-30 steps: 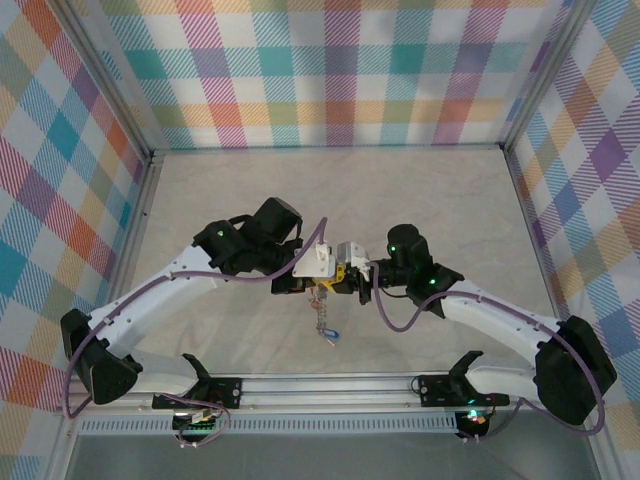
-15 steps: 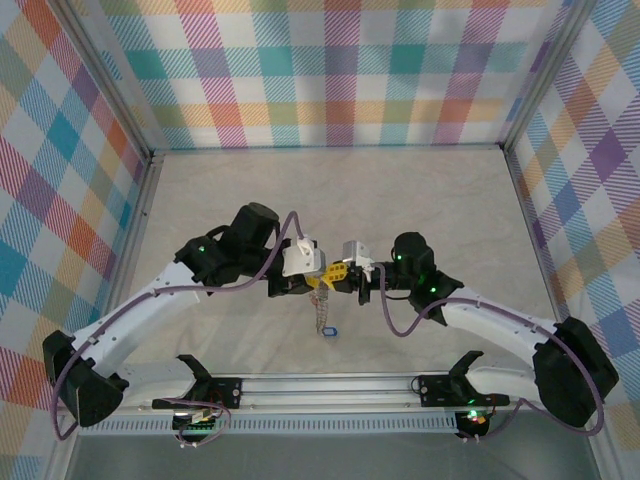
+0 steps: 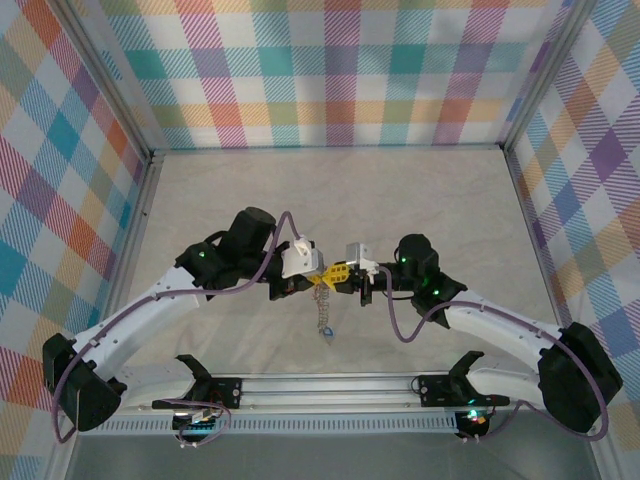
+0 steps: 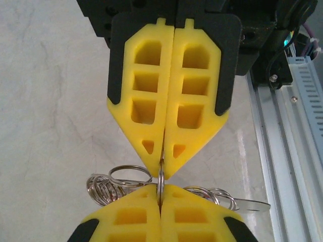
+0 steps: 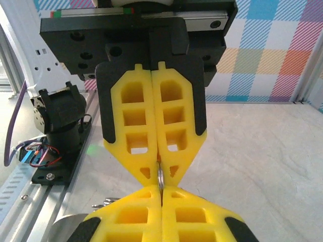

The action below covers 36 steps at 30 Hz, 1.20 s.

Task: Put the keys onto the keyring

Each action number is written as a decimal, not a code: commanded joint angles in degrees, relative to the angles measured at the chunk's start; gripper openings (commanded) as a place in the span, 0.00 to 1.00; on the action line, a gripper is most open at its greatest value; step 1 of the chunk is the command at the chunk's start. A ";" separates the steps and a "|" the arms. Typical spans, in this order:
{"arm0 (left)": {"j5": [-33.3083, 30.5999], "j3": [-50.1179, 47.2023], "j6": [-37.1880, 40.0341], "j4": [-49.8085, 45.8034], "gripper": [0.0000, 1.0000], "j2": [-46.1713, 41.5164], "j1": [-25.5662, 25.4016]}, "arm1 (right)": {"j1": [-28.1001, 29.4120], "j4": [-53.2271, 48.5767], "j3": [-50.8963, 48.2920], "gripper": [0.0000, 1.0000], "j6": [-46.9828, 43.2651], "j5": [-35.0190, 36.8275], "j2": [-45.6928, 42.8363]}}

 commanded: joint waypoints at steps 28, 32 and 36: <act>-10.47 19.32 15.15 -28.65 0.00 8.38 -1.99 | 3.92 -10.06 10.11 0.24 -5.16 1.44 6.49; -10.77 19.73 14.92 -28.31 0.00 8.86 -2.21 | 3.98 -9.73 10.33 0.22 -4.09 0.16 7.06; -11.31 20.27 14.28 -28.18 0.00 9.43 -2.30 | 3.93 -9.04 10.83 0.22 -2.82 -0.68 7.76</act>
